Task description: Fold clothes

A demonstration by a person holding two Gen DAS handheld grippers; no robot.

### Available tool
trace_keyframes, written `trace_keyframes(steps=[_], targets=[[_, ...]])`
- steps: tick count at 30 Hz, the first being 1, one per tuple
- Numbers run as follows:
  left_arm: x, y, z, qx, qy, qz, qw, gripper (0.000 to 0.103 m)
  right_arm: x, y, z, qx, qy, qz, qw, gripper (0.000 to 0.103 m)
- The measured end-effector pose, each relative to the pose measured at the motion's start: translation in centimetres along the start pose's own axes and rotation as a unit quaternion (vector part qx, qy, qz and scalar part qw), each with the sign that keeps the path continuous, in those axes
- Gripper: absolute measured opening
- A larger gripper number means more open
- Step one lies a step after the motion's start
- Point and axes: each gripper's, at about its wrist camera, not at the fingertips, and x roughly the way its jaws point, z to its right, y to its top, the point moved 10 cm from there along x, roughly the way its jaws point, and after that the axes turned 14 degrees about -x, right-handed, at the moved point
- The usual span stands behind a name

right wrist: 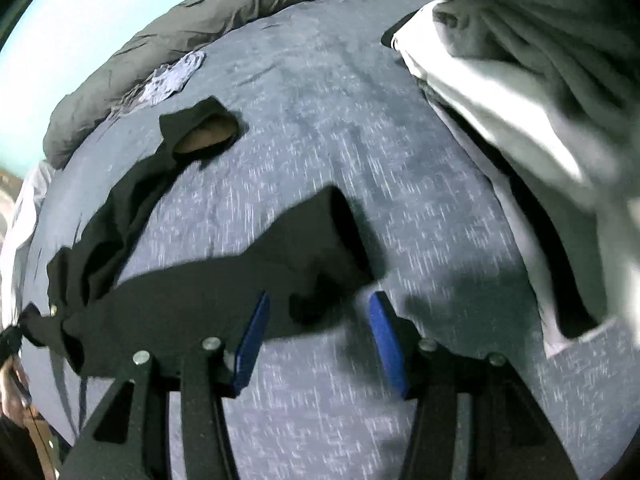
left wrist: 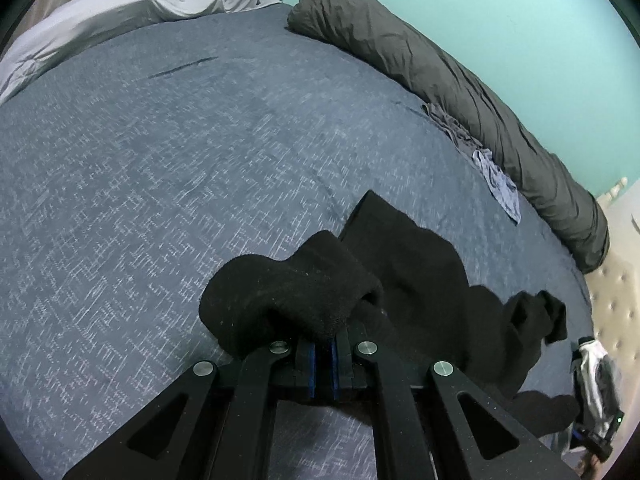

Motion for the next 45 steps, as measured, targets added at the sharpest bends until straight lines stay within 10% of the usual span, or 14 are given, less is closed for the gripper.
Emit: trace_keyframes(steps=[9,20,35,45], targets=[[-0.5,-1.0,-0.8,0.003,0.008,-0.002,1.0,0.005,1.4,-3.5,-4.6,-0.086,0.009,-0.02,0.996,0.053],[-0.4,-1.3,-1.1,0.017,0.011,-0.005,0.9998,0.005,4.9,-2.3,-3.7,-0.002,0.013,-0.024,1.0,0.053],[-1.3,-2.6,-1.2,0.024,0.023,-0.01,0.9994,0.006,-10.3,-1.0,1.5,-0.036,-0.01,0.111,0.993,0.053],[-2.7,-3.0,-0.8,0.032,0.009,-0.018,0.9993,0.005,-2.9,-2.6,-1.3,-0.011,0.026,0.042,0.999,0.053]])
